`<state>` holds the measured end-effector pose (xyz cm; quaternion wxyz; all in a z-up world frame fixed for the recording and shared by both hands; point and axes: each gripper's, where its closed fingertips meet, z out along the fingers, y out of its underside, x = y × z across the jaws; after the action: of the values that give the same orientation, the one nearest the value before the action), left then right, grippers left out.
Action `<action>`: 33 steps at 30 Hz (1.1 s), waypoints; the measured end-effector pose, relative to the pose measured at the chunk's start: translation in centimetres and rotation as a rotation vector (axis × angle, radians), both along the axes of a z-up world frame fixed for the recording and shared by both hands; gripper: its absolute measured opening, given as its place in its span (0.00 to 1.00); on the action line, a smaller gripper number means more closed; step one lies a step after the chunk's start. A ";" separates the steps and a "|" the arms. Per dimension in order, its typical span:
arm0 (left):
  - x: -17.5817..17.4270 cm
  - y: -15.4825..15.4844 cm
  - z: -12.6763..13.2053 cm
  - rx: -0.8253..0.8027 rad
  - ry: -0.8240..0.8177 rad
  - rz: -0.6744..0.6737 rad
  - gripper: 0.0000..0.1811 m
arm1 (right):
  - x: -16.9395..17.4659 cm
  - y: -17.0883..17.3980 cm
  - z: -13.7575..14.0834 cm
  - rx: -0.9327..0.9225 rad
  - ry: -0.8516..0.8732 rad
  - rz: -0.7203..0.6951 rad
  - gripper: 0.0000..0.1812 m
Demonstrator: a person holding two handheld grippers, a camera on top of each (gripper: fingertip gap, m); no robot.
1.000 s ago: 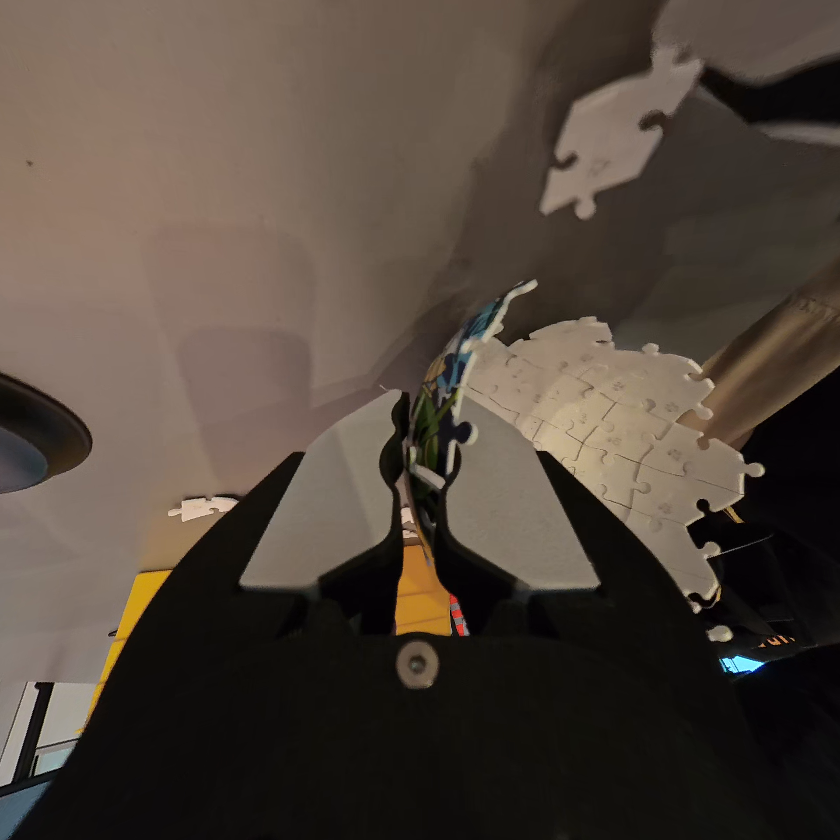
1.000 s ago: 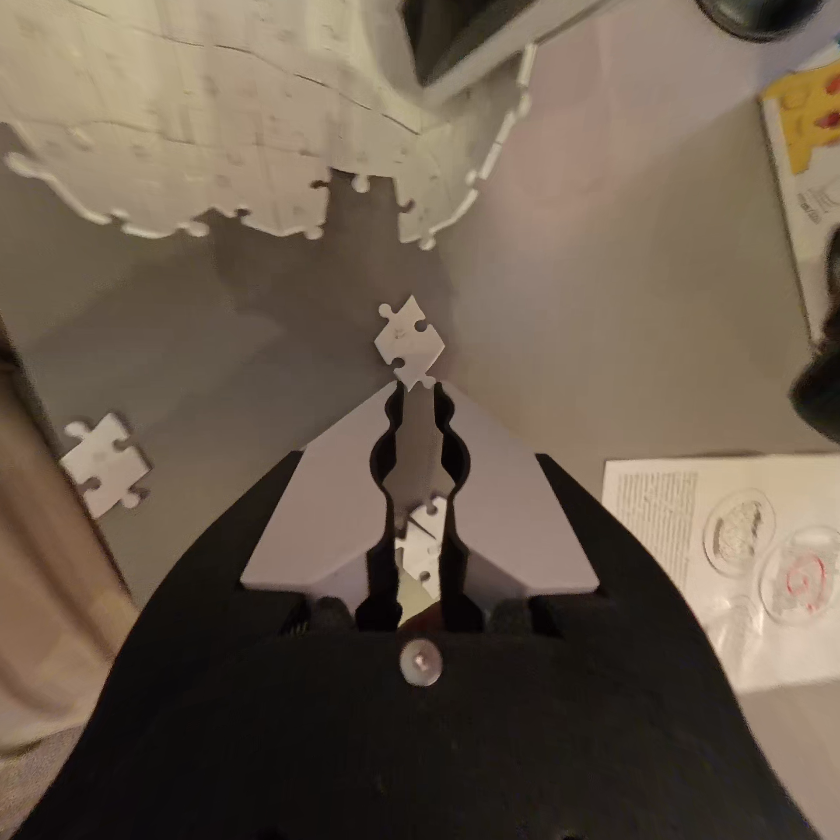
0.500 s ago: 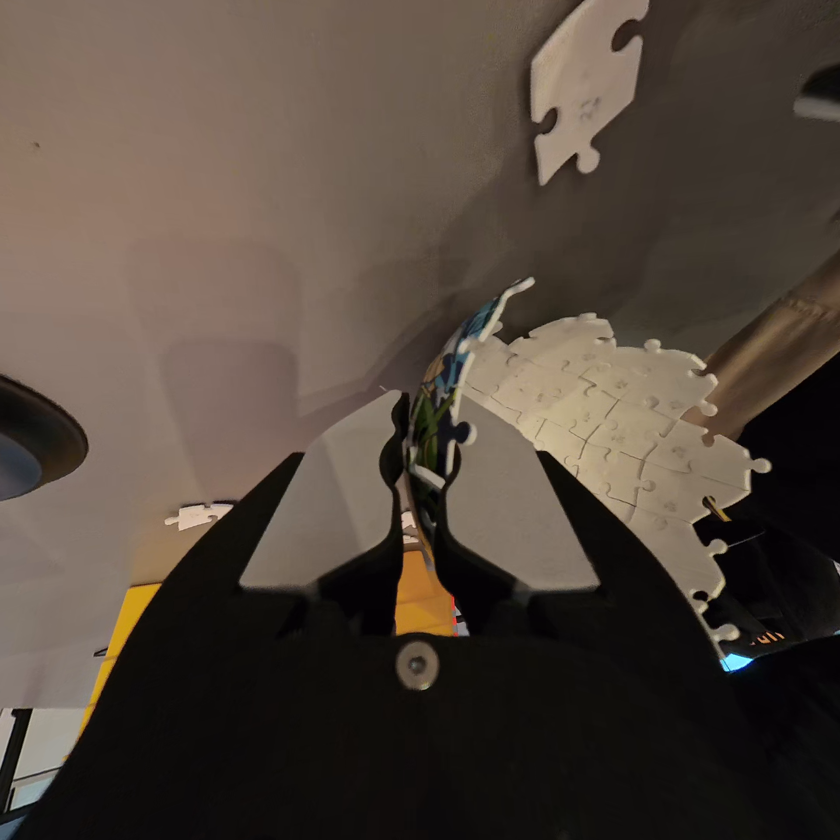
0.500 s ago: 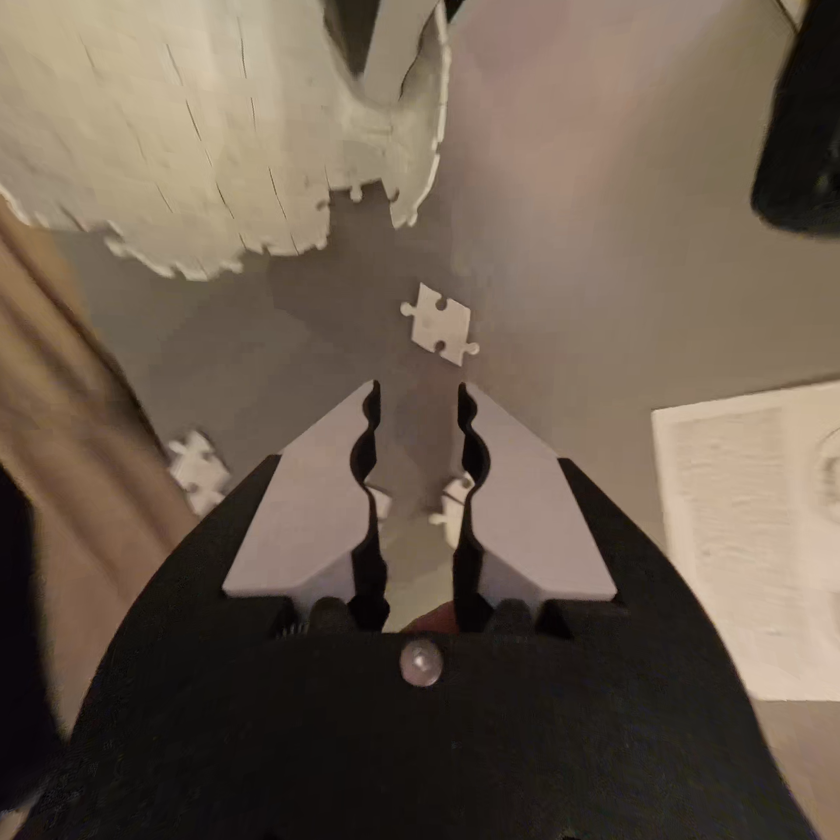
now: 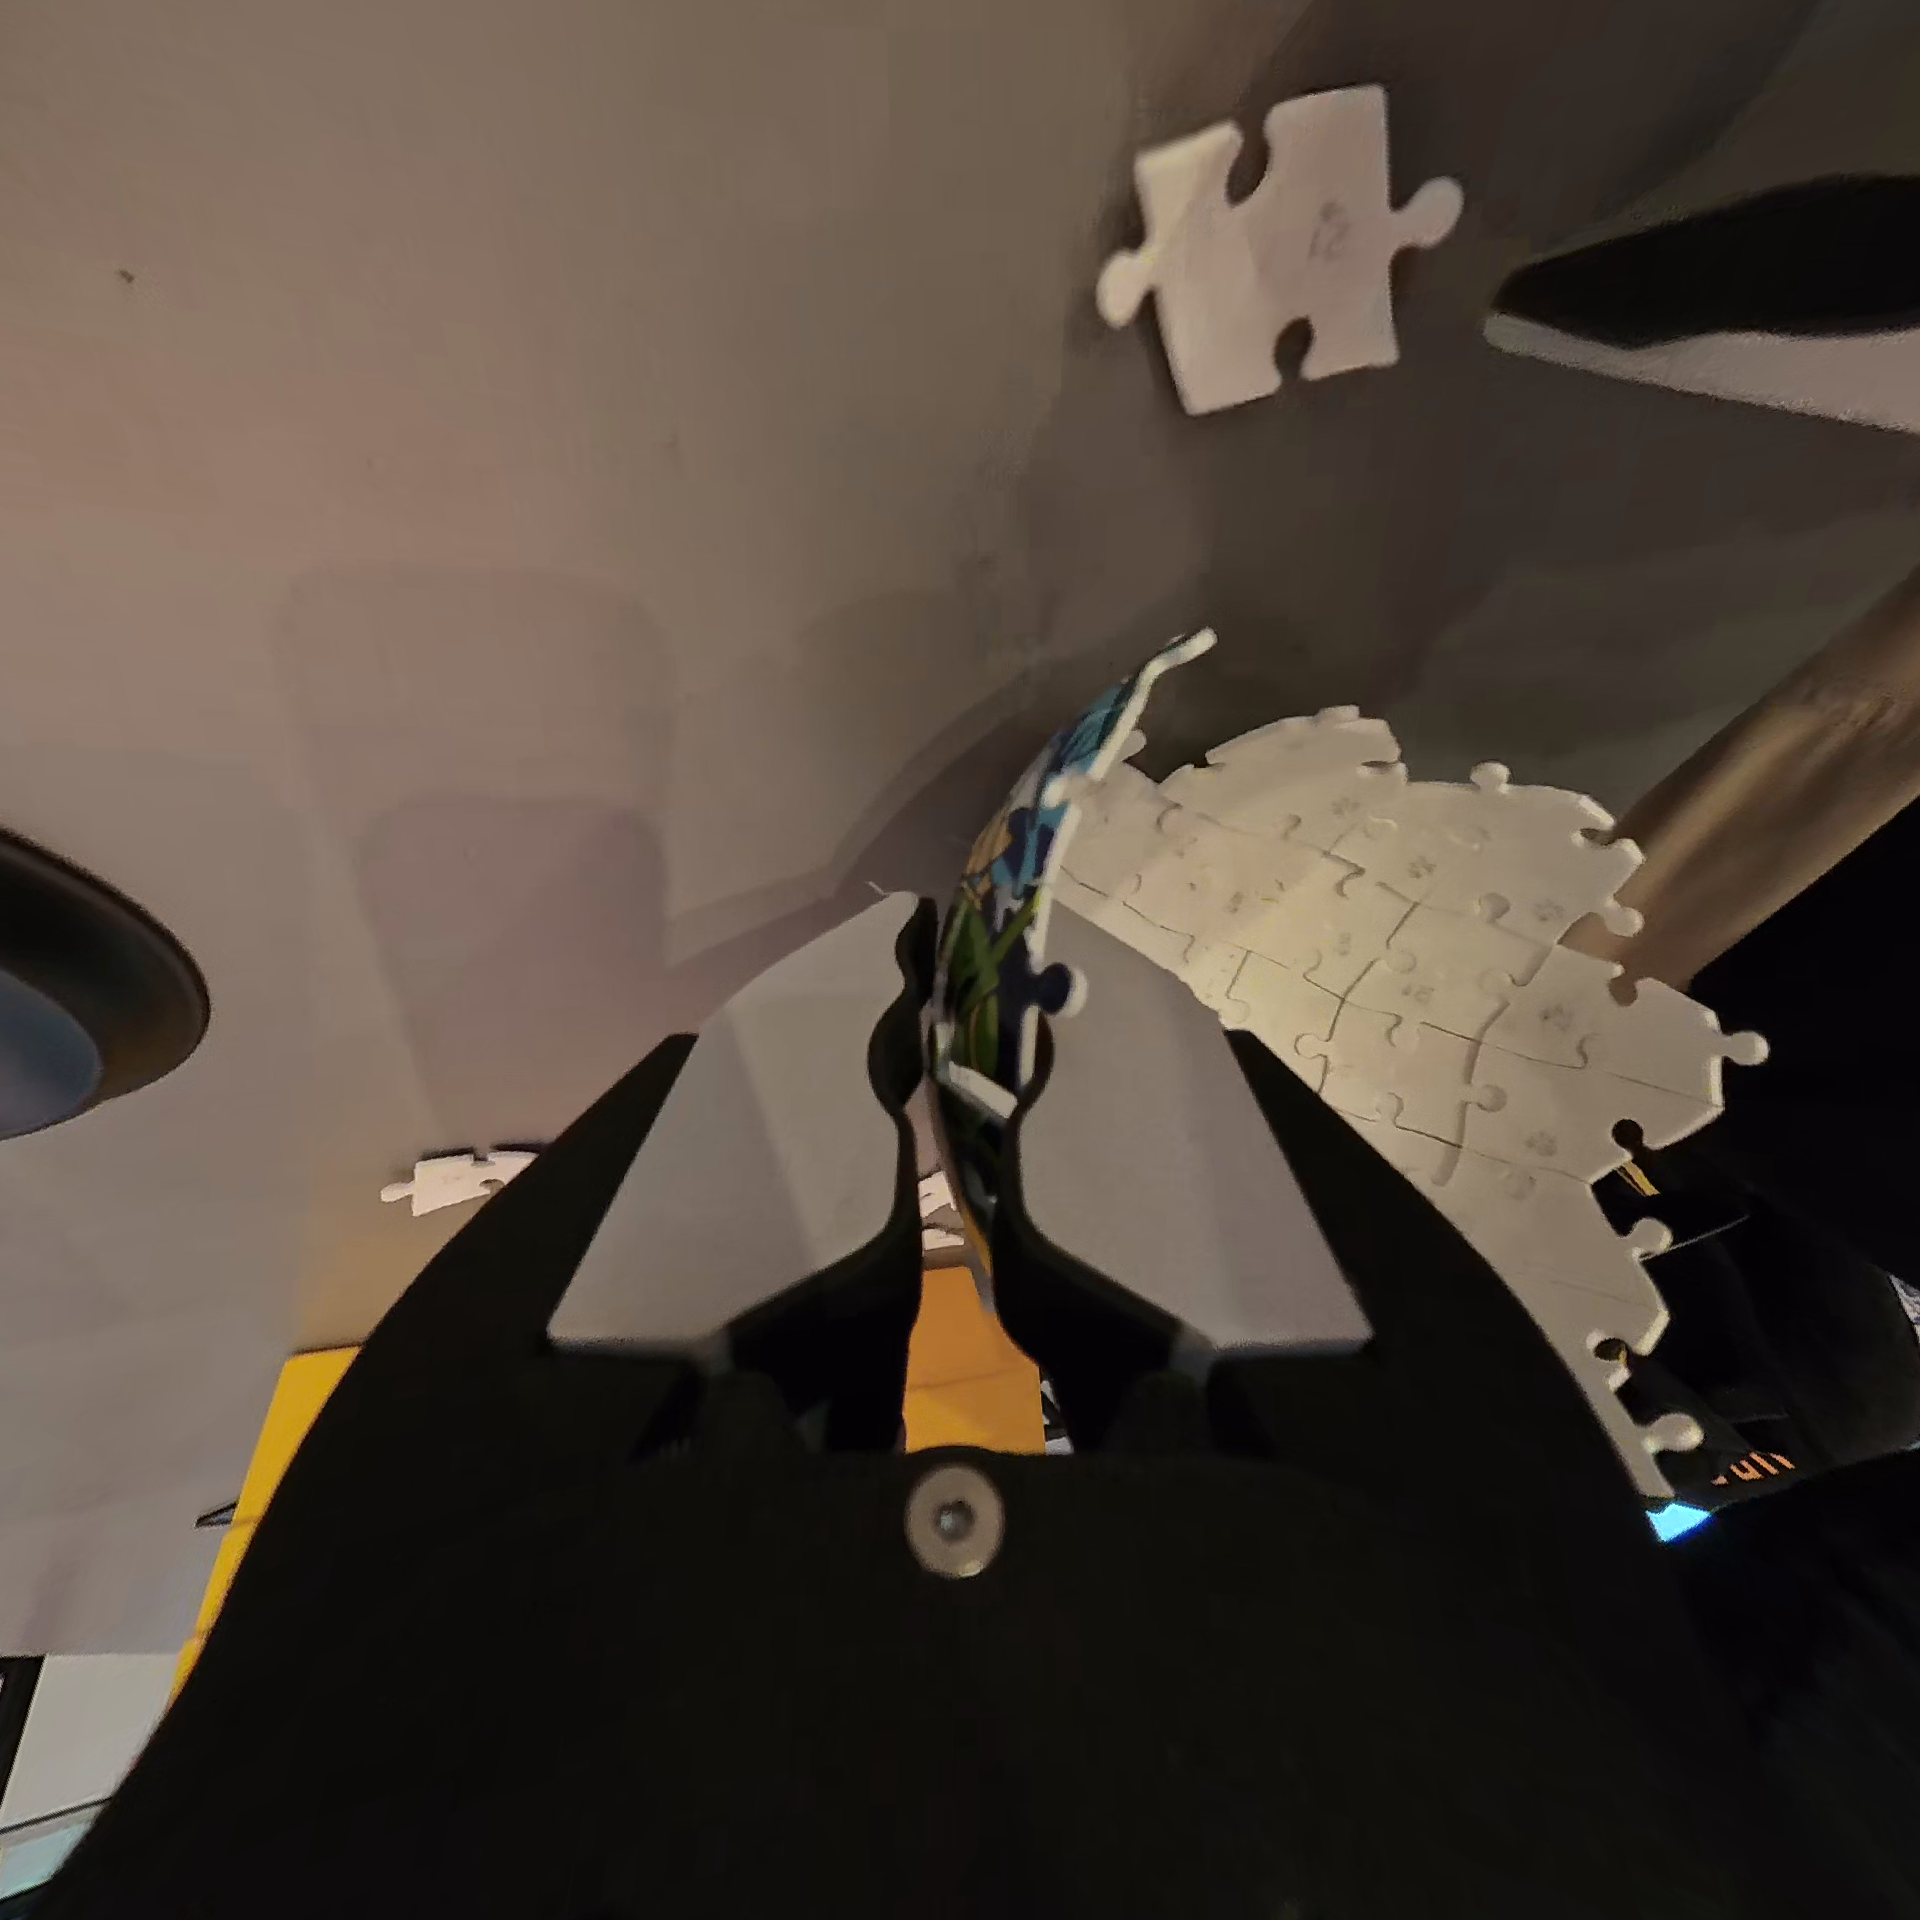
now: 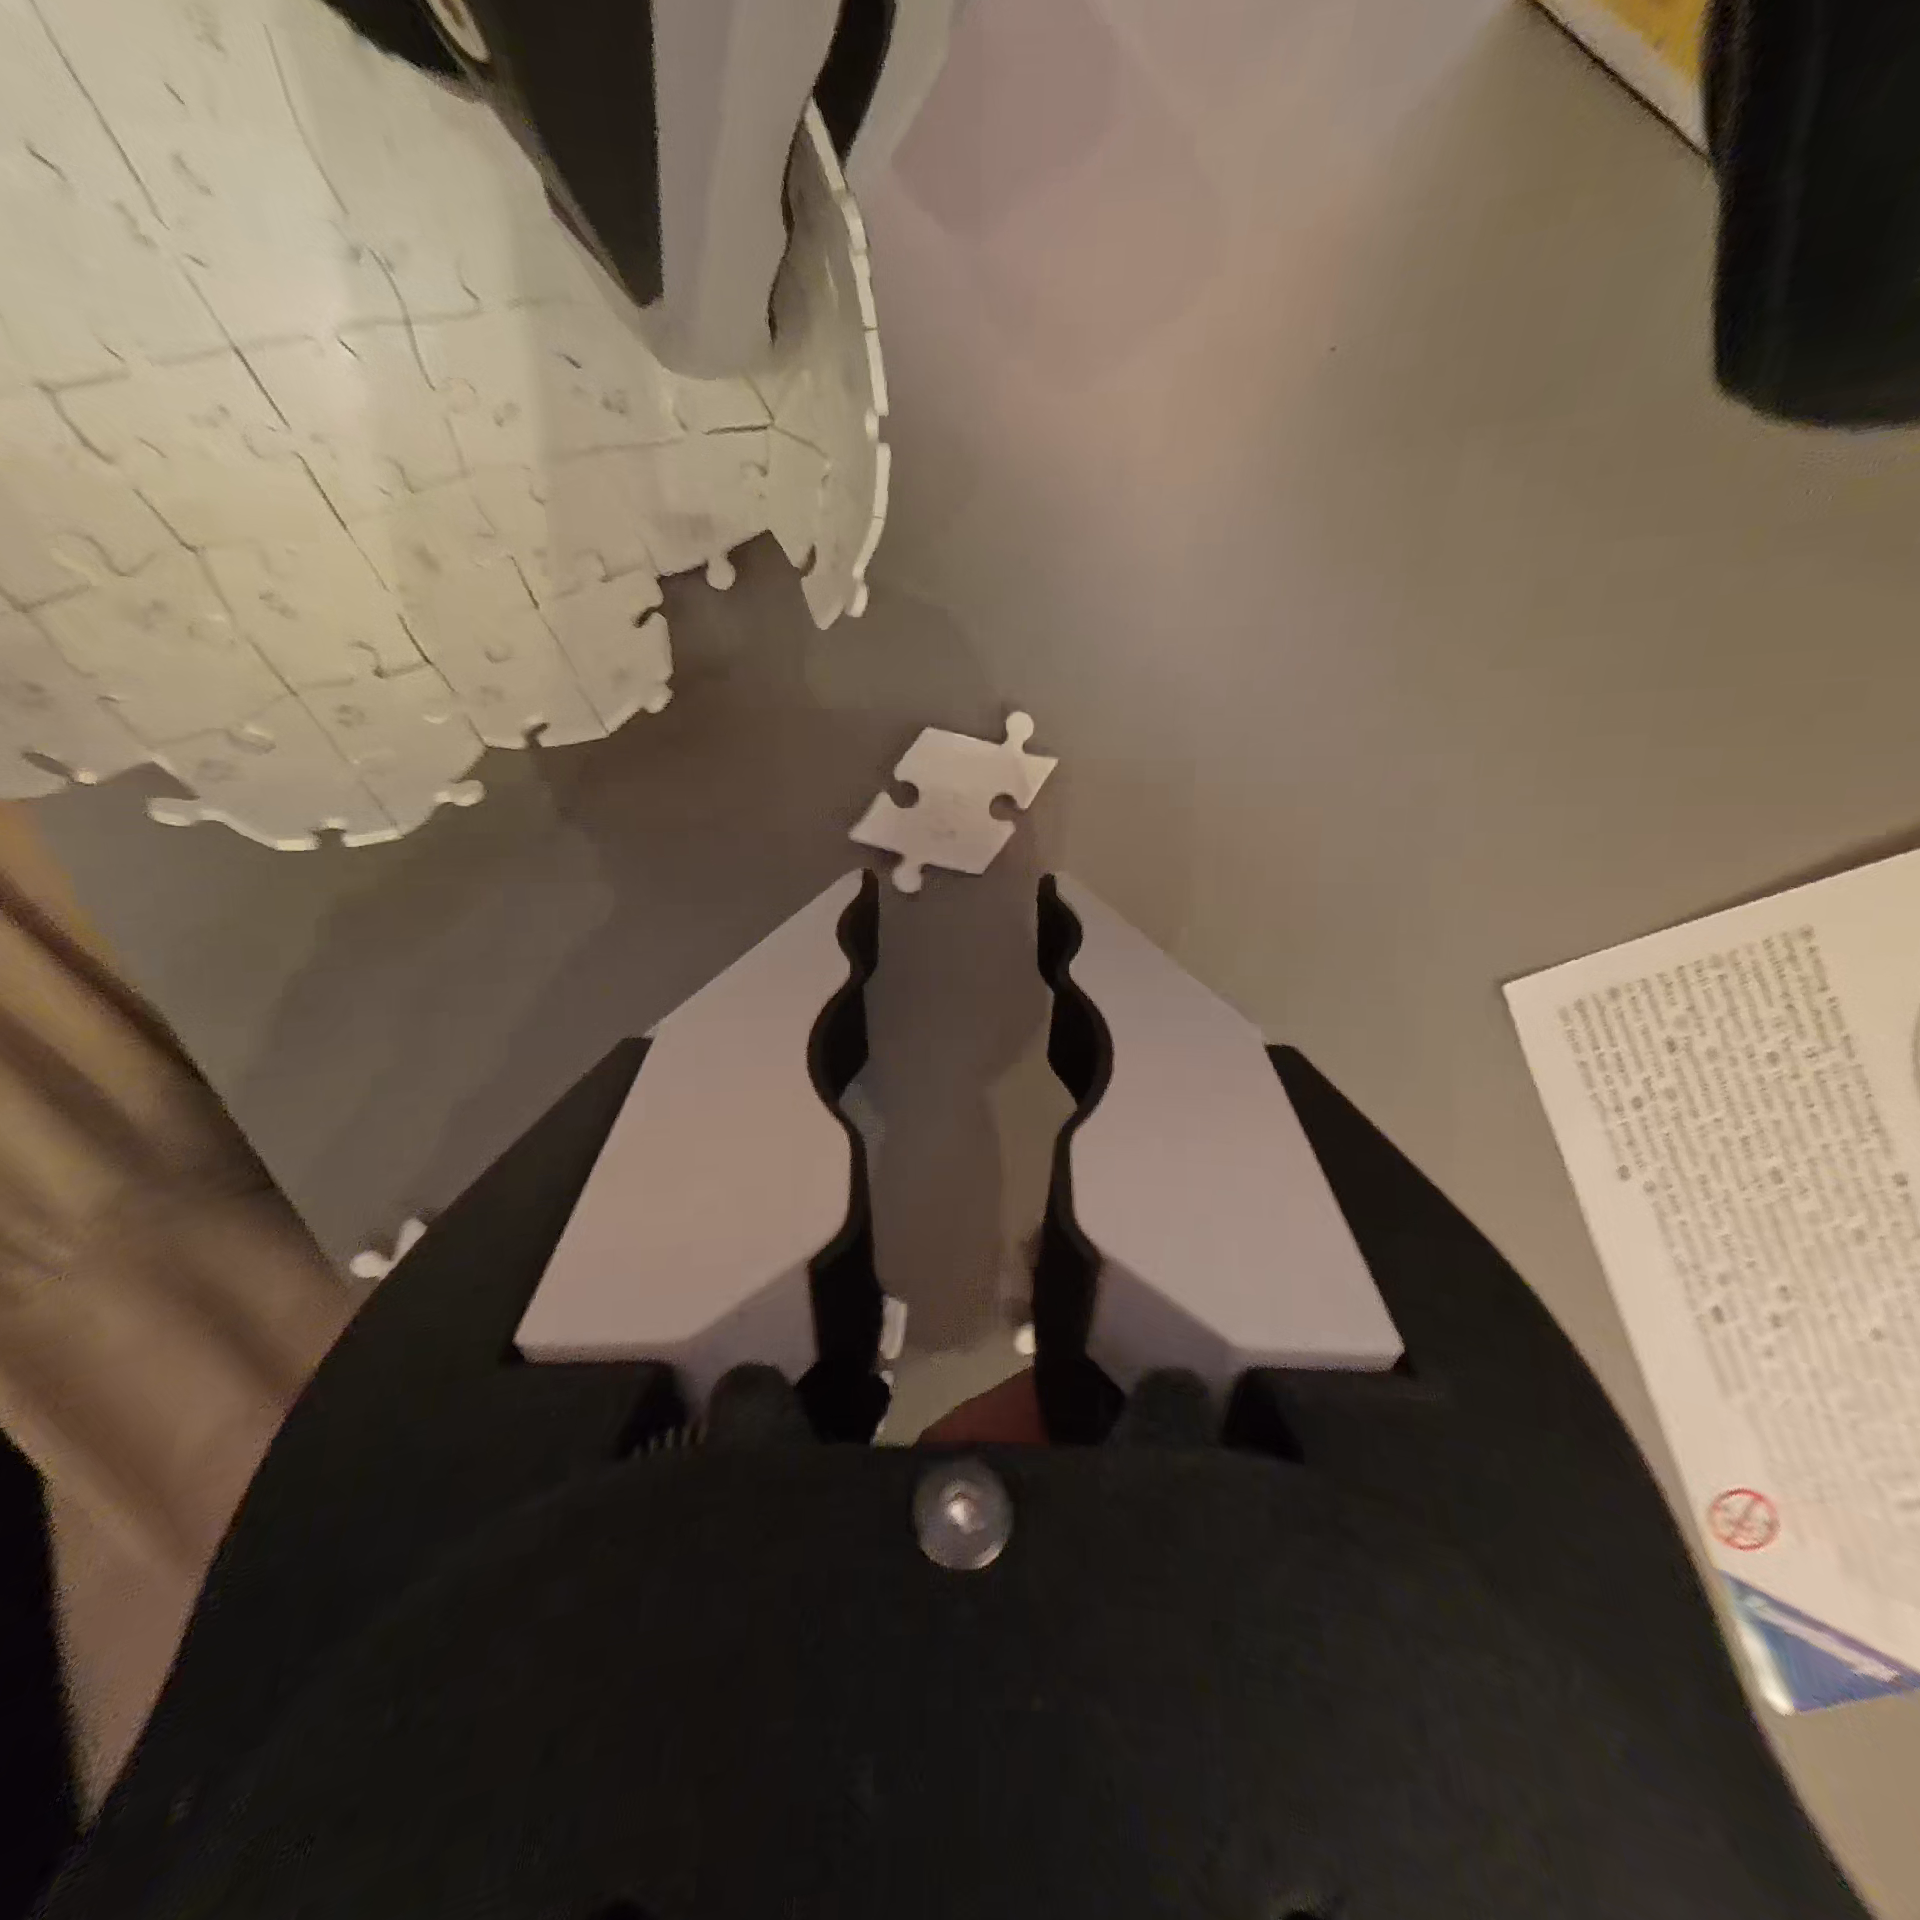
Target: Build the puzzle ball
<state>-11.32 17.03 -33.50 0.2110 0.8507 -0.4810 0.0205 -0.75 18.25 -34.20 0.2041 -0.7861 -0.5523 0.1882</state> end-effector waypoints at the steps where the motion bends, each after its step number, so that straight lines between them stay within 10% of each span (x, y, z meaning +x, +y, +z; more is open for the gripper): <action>1: 0.0 0.0 0.0 -0.001 -0.001 0.001 0.05 | 0.0 -0.1 0.0 -0.005 0.002 -0.018 0.17; 13: 0.1 0.0 0.0 0.011 -0.008 0.005 0.05 | -0.7 0.3 -0.6 0.056 0.000 0.009 0.00; 33: -7.7 -3.5 0.8 0.036 0.025 0.170 0.04 | -6.0 3.8 2.8 0.125 0.165 0.130 0.14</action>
<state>-18.99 13.57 -32.69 0.1992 0.8923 -0.4047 0.0193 -6.71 22.01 -31.39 0.2848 -0.7161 -0.5942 0.2302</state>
